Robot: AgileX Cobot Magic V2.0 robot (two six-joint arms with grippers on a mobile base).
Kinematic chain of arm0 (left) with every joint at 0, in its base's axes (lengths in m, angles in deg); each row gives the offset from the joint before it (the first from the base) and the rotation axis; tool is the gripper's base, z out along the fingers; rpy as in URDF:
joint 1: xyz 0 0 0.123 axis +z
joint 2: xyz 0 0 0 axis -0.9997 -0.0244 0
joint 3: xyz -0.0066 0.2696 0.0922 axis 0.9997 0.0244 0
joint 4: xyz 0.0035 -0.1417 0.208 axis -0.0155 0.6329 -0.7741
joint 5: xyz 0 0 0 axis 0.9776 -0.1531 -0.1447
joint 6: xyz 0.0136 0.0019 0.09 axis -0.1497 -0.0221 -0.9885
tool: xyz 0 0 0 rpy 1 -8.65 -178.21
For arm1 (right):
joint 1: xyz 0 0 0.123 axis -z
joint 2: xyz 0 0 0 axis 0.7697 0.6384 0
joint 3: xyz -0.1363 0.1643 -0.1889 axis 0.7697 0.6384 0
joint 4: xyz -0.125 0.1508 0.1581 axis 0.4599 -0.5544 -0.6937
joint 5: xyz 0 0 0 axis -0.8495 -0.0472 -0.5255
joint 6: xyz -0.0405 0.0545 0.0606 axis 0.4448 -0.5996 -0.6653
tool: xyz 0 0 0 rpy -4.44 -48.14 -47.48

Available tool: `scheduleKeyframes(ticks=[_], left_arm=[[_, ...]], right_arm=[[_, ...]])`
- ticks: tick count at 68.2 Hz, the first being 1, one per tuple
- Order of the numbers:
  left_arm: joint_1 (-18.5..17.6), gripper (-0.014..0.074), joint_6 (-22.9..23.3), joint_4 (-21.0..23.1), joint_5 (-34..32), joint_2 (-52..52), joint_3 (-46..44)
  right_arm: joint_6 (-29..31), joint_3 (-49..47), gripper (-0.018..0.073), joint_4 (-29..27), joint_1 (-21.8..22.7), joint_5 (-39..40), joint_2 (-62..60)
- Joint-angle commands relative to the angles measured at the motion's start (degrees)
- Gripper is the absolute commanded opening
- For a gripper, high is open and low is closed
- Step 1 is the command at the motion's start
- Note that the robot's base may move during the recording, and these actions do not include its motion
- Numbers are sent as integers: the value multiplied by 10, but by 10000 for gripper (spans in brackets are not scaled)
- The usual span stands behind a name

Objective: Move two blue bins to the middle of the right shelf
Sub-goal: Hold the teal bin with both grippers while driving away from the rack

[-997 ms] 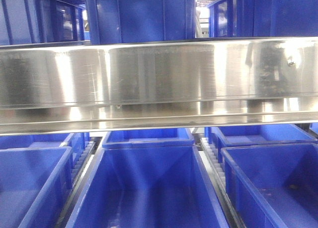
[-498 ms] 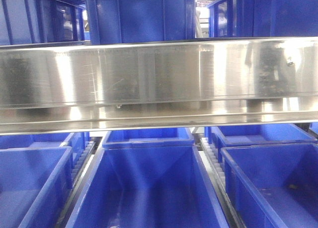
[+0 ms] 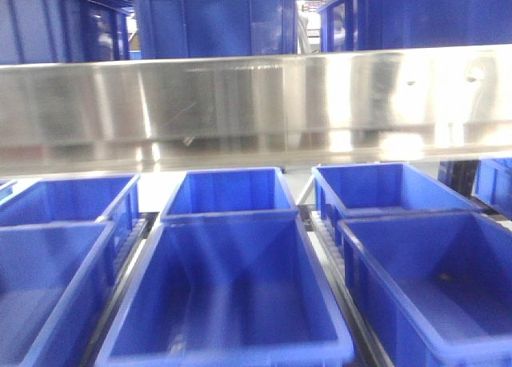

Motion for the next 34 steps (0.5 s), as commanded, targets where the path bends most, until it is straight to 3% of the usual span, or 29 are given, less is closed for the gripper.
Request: scheduleKeyframes(ticks=[1,34], left_arm=[[3,-111,-5,31,-71,14,-11],[3,-111,-5,31,-111,15,-11]], right_arm=[[0,-9,-154,12,3,41,-9],[0,-9,-154,12,3,42,-9]])
